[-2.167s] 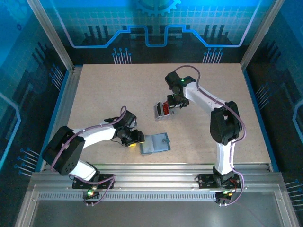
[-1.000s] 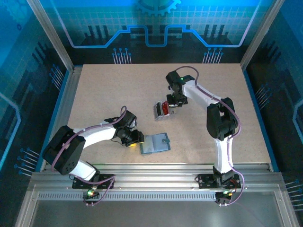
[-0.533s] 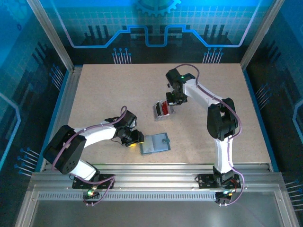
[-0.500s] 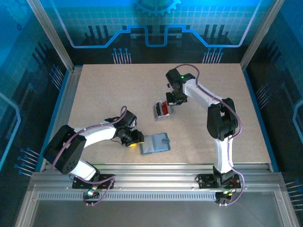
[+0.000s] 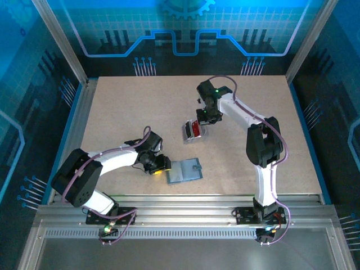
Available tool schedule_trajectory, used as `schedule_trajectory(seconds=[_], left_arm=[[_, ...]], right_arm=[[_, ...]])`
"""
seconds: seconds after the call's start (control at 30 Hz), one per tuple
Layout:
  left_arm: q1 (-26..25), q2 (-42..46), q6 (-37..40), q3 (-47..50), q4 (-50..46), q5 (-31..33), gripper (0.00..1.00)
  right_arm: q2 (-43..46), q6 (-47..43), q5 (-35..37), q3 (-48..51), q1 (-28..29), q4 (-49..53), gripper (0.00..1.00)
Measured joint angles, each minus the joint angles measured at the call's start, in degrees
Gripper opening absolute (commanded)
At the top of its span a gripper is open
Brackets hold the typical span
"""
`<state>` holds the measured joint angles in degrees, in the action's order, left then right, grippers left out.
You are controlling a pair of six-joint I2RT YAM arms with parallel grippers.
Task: Put the credit cards into the card holder
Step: Pick up the credit card from the storage box, then insert the credit card into the card slot.
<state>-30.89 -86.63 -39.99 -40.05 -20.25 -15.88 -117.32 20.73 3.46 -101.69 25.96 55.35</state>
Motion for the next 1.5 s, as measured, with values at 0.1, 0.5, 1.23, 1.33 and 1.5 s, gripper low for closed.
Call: schedule_trajectory(seconds=[0.1, 0.5, 1.23, 1.33, 1.5], left_arm=[[0.04, -0.02, 0.0, 0.0, -0.02, -0.02, 0.46], [0.2, 2.71, 1.38, -0.37, -1.27, -0.85, 0.54], [-7.54, -6.43, 6.1, -12.22, -13.62, 12.33, 0.44], [-7.69, -7.08, 6.08, -12.22, -13.77, 13.22, 0.41], [-7.74, -7.98, 5.97, -12.13, -13.6, 13.73, 0.4]], right_arm=[[1.62, 0.0, 0.76, 0.02, 0.02, 0.24, 0.0], [21.77, 1.51, -3.5, 10.78, 3.19, -4.63, 0.0], [38.99, 15.41, -19.28, 57.02, 12.07, -45.07, 0.0], [38.71, 17.05, -18.95, 60.28, 13.81, -50.31, 0.0], [36.61, 19.54, -18.58, 64.24, 15.19, -58.51, 0.0]])
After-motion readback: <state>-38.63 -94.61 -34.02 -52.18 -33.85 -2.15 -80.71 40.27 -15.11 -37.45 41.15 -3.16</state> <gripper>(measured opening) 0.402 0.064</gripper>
